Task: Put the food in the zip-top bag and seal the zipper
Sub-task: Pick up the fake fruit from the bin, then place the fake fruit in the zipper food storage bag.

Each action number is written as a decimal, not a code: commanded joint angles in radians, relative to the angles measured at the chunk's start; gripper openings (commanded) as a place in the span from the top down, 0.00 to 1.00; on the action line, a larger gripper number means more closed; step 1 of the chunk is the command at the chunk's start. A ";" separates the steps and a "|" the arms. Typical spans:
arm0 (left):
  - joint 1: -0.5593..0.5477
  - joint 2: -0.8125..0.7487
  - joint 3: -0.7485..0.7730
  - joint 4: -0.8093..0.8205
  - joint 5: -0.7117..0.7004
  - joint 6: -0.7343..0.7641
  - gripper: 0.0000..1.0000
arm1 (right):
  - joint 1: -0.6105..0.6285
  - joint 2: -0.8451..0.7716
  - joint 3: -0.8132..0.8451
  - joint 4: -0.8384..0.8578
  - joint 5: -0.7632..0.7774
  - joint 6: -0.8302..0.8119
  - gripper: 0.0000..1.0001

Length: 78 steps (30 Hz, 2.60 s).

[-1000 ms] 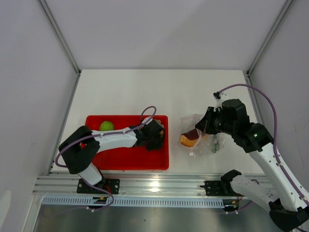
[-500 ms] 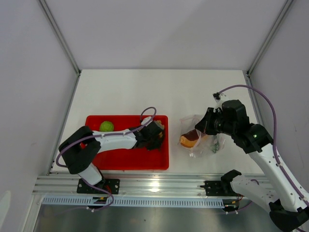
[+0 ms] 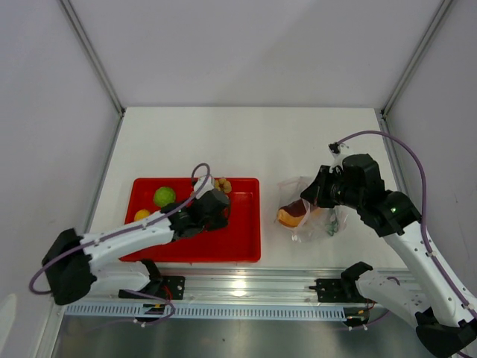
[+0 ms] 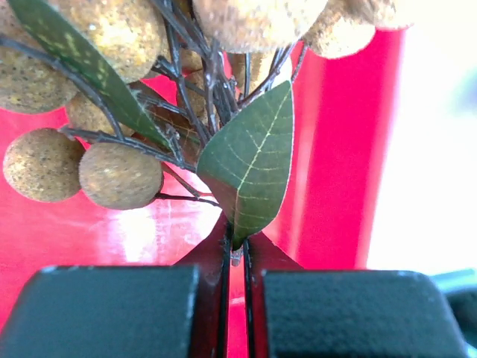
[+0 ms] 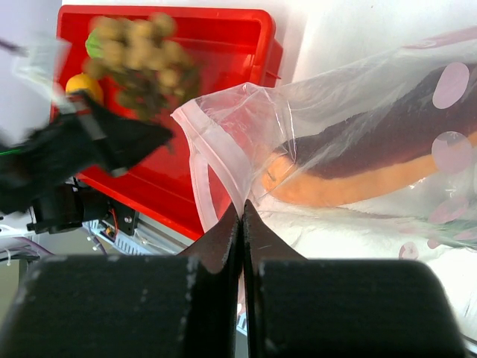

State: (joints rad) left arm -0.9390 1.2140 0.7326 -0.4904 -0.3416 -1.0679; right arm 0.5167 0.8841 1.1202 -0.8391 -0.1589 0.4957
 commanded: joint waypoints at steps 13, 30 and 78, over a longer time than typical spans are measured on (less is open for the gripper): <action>-0.082 -0.436 0.126 0.248 0.389 0.580 0.99 | -0.003 0.019 0.009 0.064 -0.004 -0.005 1.00; -0.164 -0.260 0.123 0.386 0.712 0.597 1.00 | -0.003 0.029 0.032 0.090 -0.076 0.021 1.00; -0.287 0.054 0.315 0.036 0.101 0.777 0.99 | -0.009 0.061 0.090 0.140 -0.206 0.099 1.00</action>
State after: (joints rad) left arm -1.2228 1.2572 0.9936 -0.4164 -0.1688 -0.2481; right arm 0.5121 0.9512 1.1603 -0.7425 -0.3424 0.6102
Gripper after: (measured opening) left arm 0.036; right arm 0.004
